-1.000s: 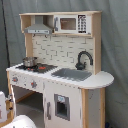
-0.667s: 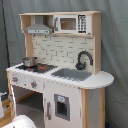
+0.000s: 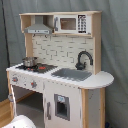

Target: Play with the kitchen

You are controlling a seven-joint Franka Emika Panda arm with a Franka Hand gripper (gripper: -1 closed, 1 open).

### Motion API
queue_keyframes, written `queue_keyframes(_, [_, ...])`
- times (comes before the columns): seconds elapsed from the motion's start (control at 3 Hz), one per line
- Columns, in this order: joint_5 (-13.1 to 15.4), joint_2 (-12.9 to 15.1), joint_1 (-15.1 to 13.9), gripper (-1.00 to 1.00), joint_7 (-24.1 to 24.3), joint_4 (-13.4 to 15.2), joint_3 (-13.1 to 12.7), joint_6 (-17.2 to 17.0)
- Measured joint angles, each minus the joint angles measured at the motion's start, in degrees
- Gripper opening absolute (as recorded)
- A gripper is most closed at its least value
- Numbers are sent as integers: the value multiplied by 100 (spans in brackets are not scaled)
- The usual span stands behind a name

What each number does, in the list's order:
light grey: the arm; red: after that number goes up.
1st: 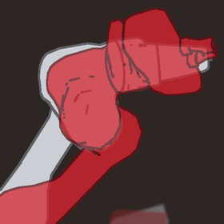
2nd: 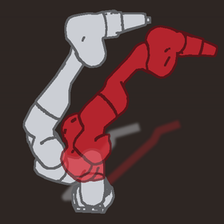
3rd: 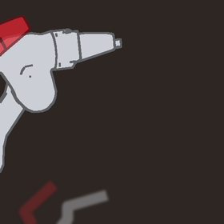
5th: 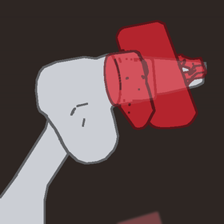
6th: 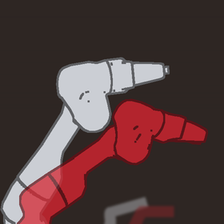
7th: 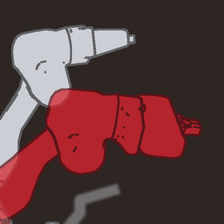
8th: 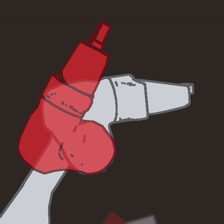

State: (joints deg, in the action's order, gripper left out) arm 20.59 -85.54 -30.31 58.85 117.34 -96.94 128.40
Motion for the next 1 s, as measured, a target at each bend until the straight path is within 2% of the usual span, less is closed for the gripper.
queue_keyframes(0.33, [3, 25, 106, 100, -601, -150, 247, -161])
queue_keyframes(1.0, [-4, 162, 280, 100, -1716, -192, 592, -209])
